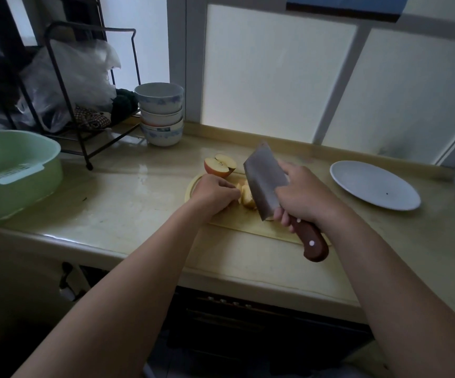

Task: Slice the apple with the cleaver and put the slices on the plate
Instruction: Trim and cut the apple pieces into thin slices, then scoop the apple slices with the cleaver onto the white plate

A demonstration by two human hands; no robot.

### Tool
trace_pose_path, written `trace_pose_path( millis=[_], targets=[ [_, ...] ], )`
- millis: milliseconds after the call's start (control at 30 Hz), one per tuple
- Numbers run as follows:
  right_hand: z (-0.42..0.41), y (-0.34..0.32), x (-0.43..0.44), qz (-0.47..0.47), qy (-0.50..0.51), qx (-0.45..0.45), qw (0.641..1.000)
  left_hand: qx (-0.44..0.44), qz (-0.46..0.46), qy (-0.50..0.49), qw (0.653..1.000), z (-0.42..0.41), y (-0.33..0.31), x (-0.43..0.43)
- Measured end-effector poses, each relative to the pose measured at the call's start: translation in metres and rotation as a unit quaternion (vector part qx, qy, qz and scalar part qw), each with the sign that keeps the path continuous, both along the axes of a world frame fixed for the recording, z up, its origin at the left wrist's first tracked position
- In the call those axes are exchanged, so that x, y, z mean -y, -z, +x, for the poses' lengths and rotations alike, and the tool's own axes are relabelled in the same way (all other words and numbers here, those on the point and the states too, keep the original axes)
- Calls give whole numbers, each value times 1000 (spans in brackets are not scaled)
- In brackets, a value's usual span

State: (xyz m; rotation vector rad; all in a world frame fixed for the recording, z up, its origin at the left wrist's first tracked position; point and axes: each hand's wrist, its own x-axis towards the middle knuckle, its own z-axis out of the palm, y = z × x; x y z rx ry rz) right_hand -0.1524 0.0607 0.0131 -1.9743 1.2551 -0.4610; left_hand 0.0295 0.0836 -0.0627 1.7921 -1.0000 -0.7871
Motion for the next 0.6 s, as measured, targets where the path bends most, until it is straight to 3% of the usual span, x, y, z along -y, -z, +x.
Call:
trace_pose_path(
  millis=[200, 433, 600],
  targets=[
    [-30, 2, 14, 27, 41, 76, 996, -18, -26, -7, 999, 0, 4, 0],
    [-75, 20, 30, 66, 97, 179, 977, 97, -36, 28, 994, -13, 2, -2],
    [-106, 20, 28, 71, 114, 219, 967, 129, -16, 19, 991, -21, 0, 3]
  ],
)
